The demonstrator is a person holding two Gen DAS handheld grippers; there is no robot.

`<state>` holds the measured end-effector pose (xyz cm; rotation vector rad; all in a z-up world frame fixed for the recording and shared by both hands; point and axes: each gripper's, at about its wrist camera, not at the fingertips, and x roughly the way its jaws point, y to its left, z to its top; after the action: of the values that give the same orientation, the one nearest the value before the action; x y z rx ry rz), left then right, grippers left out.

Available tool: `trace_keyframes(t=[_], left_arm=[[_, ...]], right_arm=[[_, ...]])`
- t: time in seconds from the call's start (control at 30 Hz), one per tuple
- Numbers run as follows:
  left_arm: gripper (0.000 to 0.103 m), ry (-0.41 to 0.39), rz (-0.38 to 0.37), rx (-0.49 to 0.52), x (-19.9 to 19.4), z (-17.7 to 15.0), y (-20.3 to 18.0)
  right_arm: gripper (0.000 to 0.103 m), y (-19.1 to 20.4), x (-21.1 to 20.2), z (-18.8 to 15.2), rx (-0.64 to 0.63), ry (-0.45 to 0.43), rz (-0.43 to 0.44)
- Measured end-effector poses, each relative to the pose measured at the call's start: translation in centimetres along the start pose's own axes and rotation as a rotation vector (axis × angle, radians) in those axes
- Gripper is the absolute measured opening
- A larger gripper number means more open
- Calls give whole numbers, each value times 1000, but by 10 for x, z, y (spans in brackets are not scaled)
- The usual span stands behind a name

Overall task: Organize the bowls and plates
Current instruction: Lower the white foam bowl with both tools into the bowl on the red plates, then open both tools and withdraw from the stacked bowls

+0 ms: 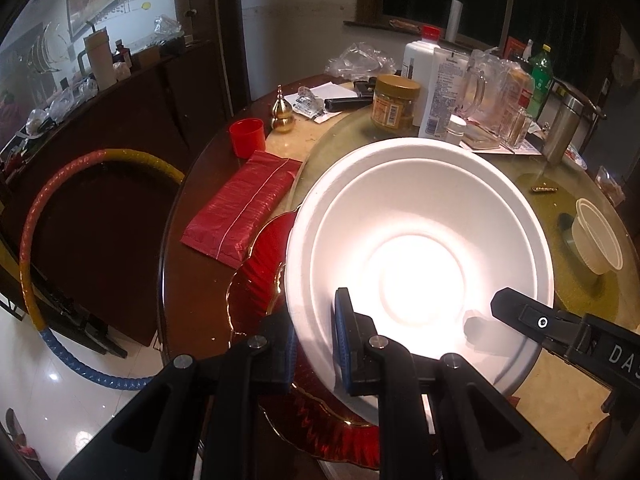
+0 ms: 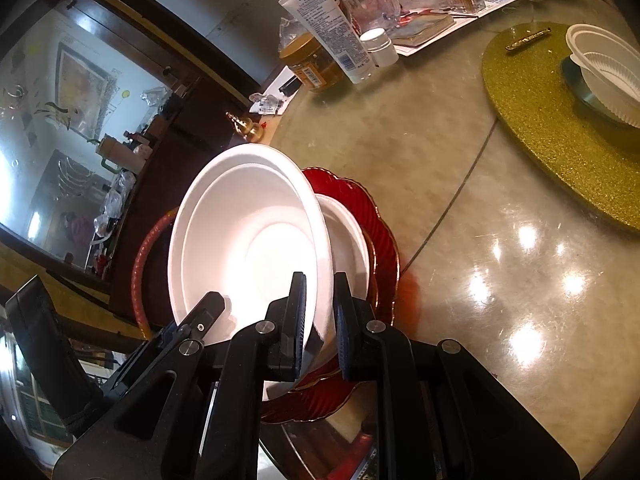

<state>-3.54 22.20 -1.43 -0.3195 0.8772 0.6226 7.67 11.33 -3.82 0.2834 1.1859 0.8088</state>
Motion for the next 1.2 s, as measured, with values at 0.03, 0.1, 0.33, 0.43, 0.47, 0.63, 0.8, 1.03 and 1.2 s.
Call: trace_keyframes(t=[0.03,0.1,0.33,0.43,0.47,0.63,0.8,1.03,1.2], left_arm=[[16,1,2,0,0,0,0],[16,5,5,-3,1,1,1],[16,10,9,-3,3,0,0],[16,13,10,-5,3,-1,0],[16,14,9,-4,3,-1,0],[16,14,8,-5,4,-1,0],[16,11,8,-16,3,-3,1],[21,-1,6,-33,-3,-3,4],[53,-23,-2,-51,-9,-4,8]], right_arm=[[13,0,0,0,-1,3,-2],[13,1,1,0,-1,8,-3],[13,-1,3,-1,7,18,-1],[13,-2,4,-1,5,20,-4],[13,-2,5,-1,7,22,-5],[14,-1,5,-1,5,26,-14],[14,0,5,-1,4,30,-15],[14,5,-1,-1,-16,21,-23],[29,7,-5,-1,-26,16,-32]])
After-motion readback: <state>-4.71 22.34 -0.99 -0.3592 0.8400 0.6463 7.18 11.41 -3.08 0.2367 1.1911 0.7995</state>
